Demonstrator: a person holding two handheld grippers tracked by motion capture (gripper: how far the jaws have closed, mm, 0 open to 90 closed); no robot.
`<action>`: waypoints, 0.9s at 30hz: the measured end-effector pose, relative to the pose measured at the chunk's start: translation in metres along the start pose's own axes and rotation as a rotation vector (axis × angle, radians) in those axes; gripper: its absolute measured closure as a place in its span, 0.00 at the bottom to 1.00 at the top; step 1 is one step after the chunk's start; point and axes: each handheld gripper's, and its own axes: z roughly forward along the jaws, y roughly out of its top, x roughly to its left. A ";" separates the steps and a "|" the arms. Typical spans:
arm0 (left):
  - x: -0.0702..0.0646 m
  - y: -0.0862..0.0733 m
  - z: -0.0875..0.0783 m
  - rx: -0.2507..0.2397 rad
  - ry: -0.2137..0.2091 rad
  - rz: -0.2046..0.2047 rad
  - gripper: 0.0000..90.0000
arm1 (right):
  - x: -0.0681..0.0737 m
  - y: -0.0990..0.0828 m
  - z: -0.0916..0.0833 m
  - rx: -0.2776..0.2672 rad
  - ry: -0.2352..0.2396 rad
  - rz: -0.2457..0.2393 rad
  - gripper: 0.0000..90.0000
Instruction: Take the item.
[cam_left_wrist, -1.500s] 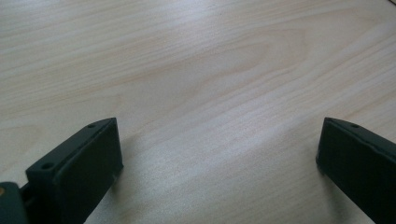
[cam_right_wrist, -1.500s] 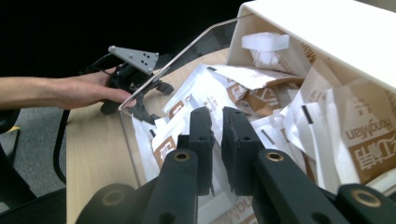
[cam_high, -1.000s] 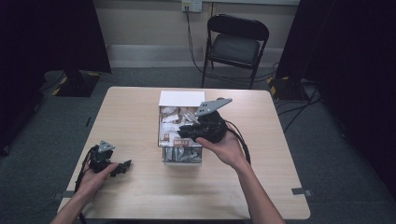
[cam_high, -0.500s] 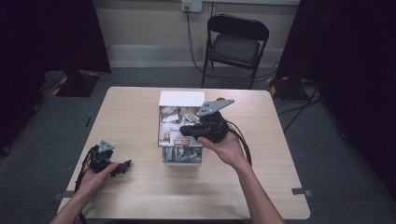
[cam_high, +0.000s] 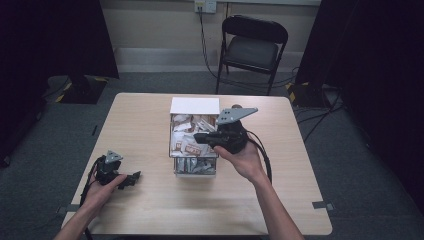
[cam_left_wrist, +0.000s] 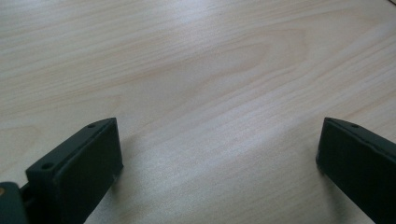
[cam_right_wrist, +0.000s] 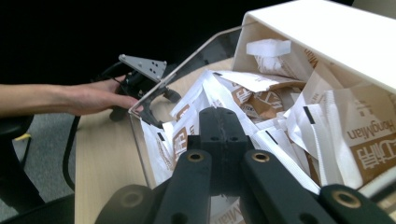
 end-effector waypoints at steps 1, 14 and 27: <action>0.000 0.000 0.000 0.000 -0.002 0.000 0.00 | 0.000 -0.002 -0.003 -0.029 0.003 0.010 1.00; 0.000 0.000 0.000 0.001 -0.002 -0.001 0.00 | -0.002 -0.007 -0.018 -0.106 -0.031 0.030 1.00; 0.000 0.000 0.000 0.001 -0.001 0.001 0.00 | -0.003 -0.013 -0.030 -0.143 -0.055 0.043 1.00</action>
